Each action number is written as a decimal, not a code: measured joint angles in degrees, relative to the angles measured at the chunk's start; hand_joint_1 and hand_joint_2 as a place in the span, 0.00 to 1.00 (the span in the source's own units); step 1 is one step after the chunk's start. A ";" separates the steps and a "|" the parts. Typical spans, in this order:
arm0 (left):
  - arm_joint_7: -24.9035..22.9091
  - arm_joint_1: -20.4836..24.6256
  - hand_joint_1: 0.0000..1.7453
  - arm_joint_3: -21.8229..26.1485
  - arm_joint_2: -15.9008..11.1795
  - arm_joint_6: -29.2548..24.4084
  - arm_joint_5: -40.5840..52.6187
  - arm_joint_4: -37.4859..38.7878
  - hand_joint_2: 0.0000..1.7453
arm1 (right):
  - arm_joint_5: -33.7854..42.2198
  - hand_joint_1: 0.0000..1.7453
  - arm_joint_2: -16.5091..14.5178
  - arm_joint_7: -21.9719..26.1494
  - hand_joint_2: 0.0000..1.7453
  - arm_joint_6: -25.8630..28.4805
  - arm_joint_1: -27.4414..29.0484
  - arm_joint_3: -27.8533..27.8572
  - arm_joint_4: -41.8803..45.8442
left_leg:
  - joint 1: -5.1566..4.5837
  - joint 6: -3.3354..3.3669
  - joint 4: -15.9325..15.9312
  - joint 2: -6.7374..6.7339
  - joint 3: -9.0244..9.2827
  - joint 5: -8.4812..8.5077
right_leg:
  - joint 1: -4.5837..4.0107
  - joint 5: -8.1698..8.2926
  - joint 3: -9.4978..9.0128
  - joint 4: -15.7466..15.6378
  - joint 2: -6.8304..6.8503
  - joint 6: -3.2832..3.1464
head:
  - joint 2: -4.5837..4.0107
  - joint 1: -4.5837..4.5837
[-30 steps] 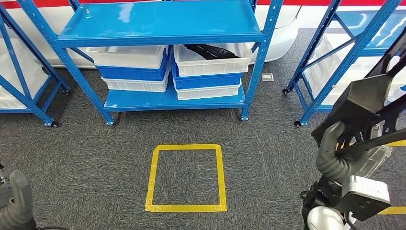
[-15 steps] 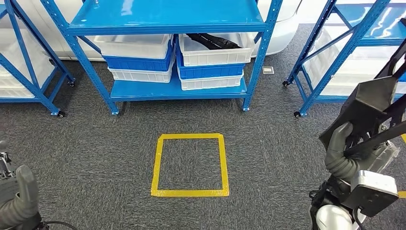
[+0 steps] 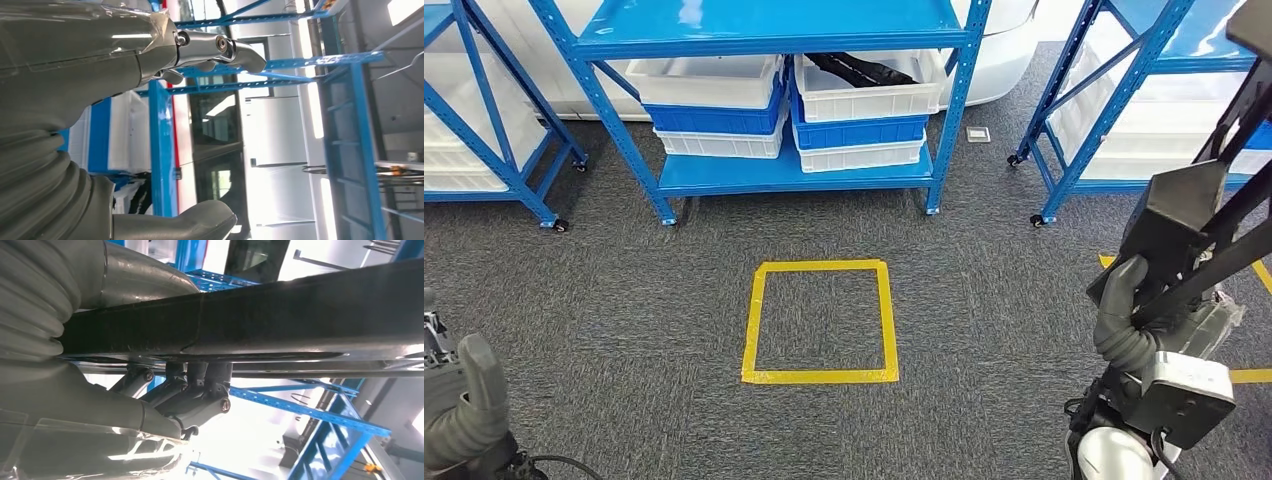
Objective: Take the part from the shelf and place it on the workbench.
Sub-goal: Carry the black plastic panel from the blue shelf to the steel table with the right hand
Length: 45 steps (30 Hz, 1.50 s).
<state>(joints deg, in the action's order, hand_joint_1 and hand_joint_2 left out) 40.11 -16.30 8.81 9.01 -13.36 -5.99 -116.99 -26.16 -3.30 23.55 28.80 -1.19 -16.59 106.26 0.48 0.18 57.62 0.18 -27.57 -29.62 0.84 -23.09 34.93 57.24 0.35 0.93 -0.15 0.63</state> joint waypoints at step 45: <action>0.01 2.55 0.00 3.81 -4.54 3.04 -1.26 -1.73 1.00 | -1.10 1.00 0.98 -0.91 1.00 3.51 -3.07 2.82 -2.30 | 0.21 0.53 -1.29 -1.01 -8.28 7.29 | 0.97 -6.46 -6.06 3.81 -0.25 3.06 | 0.00 -0.38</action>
<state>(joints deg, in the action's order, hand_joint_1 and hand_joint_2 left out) 40.11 -13.74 12.62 4.47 -10.32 -7.26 -118.72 -27.26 -2.32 22.64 32.31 -4.26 -13.78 103.96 0.69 0.71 56.33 -0.84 -35.86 -22.33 1.81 -29.56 28.87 61.05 0.09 3.99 -0.15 0.25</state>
